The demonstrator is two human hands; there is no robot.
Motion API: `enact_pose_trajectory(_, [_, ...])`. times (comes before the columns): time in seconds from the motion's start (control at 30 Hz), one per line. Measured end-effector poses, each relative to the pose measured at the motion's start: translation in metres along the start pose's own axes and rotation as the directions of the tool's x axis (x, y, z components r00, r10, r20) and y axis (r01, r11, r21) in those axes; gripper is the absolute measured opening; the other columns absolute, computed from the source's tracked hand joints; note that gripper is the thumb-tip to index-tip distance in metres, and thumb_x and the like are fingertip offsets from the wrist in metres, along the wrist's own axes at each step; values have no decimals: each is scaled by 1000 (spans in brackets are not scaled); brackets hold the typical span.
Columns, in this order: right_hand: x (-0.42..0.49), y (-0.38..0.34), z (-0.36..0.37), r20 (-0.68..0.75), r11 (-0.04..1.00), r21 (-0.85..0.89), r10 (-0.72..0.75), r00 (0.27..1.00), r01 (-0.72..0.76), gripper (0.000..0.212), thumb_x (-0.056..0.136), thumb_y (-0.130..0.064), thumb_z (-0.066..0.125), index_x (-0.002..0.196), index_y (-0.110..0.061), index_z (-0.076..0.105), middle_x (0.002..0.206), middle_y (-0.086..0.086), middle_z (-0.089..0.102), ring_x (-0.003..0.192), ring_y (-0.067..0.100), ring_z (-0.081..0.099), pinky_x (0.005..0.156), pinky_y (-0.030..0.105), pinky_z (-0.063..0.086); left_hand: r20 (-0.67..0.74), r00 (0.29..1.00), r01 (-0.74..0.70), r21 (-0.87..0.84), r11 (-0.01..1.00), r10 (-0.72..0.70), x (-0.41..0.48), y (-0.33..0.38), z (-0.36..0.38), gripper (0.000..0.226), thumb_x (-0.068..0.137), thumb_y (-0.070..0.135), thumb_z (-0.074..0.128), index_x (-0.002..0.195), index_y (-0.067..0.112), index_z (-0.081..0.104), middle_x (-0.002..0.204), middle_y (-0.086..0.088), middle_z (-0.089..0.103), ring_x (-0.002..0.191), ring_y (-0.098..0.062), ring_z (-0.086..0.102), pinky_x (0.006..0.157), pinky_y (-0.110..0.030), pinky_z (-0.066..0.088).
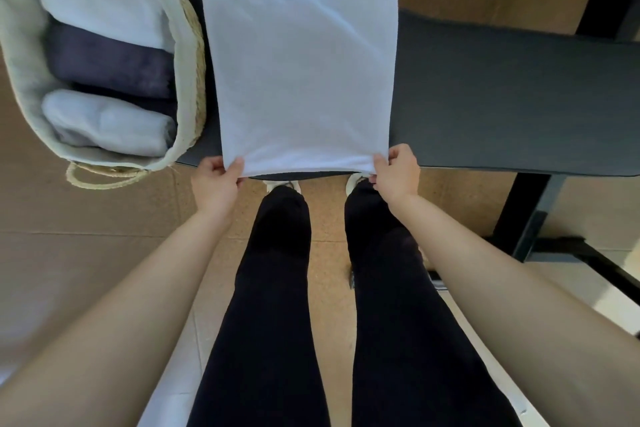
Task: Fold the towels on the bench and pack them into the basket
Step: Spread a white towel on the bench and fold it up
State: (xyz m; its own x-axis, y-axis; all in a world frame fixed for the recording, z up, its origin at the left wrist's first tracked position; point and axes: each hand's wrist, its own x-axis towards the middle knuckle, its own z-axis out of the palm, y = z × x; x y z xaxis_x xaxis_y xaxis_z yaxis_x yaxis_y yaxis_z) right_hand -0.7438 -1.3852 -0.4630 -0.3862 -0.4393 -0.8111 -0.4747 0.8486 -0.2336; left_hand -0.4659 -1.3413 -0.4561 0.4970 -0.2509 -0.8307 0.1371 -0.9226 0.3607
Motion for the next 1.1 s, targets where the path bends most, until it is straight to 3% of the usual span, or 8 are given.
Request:
enact_pose_trajectory(0.07, [-8, 10, -11, 73, 1000, 26, -19, 997, 18, 5, 101, -22, 54, 101, -20, 50, 105, 9, 66, 80, 23, 70, 62, 28, 57, 16, 1000, -24, 11, 1000, 24, -15, -8, -6, 15, 97, 19, 69, 105, 16, 56, 99, -2, 71, 81, -7, 67, 67, -18, 53])
enact_pose_trajectory(0.17, [-20, 17, -27, 140, 992, 109, -71, 988, 56, 23, 102, -19, 54, 125, -22, 50, 106, 8, 69, 71, 15, 63, 54, 14, 48, 33, 997, -62, -26, 998, 63, -35, -12, -18, 23, 99, 13, 65, 117, 17, 52, 96, 1, 71, 79, -8, 67, 65, -17, 53])
enact_pose_trajectory(0.27, [-28, 12, -41, 152, 968, 236, -125, 980, 87, 38, 101, -14, 56, 136, -27, 57, 86, 4, 72, 59, 13, 58, 60, 22, 51, 90, 989, -112, -25, 993, 114, -44, -5, -32, 25, 99, 12, 62, 119, 24, 52, 86, -1, 69, 68, -12, 64, 63, -18, 51])
enact_pose_trajectory(0.4, [-31, -18, -57, 163, 882, 469, -121, 979, 31, 24, 99, -12, 62, 119, -19, 73, 85, -5, 73, 53, 13, 56, 55, 26, 49, 147, 978, -138, -93, 986, 150, -44, 29, -39, 21, 99, 9, 60, 96, 28, 70, 88, 7, 66, 70, -12, 58, 68, -22, 46])
enact_pose_trajectory(0.53, [-16, -56, -73, 247, 783, 616, -84, 965, -90, 21, 98, -13, 64, 117, -15, 73, 92, 10, 73, 67, 12, 66, 59, 22, 51, 196, 976, -42, -275, 961, 99, -35, 73, -26, 20, 101, 8, 55, 104, 20, 71, 93, 2, 67, 72, -10, 61, 66, -22, 48])
enact_pose_trajectory(0.73, [11, -110, -76, 317, 653, 731, -69, 946, -198, 21, 98, -19, 65, 116, -9, 69, 110, 10, 76, 93, 18, 74, 71, 23, 57, 129, 991, 89, -508, 857, -26, -11, 128, 6, 21, 100, 14, 60, 119, 15, 71, 109, -4, 70, 89, -14, 64, 73, -22, 55])
enact_pose_trajectory(0.97, [36, -155, -67, 312, 694, 702, -94, 945, -163, 25, 96, -23, 69, 119, -13, 66, 112, 4, 77, 99, 20, 75, 87, 31, 61, 81, 993, 115, -552, 826, -85, -1, 168, 45, 16, 98, 16, 60, 114, 14, 63, 116, -1, 69, 101, -14, 68, 69, -24, 58])
enact_pose_trajectory(1.1, [52, -166, -62, 305, 794, 601, -128, 944, -87, 30, 95, -20, 69, 124, -16, 64, 117, 3, 73, 103, 22, 73, 88, 33, 61, 37, 999, 52, -482, 875, -39, 14, 177, 56, 37, 100, 15, 54, 136, 6, 57, 130, -13, 64, 113, -24, 67, 84, -31, 60])
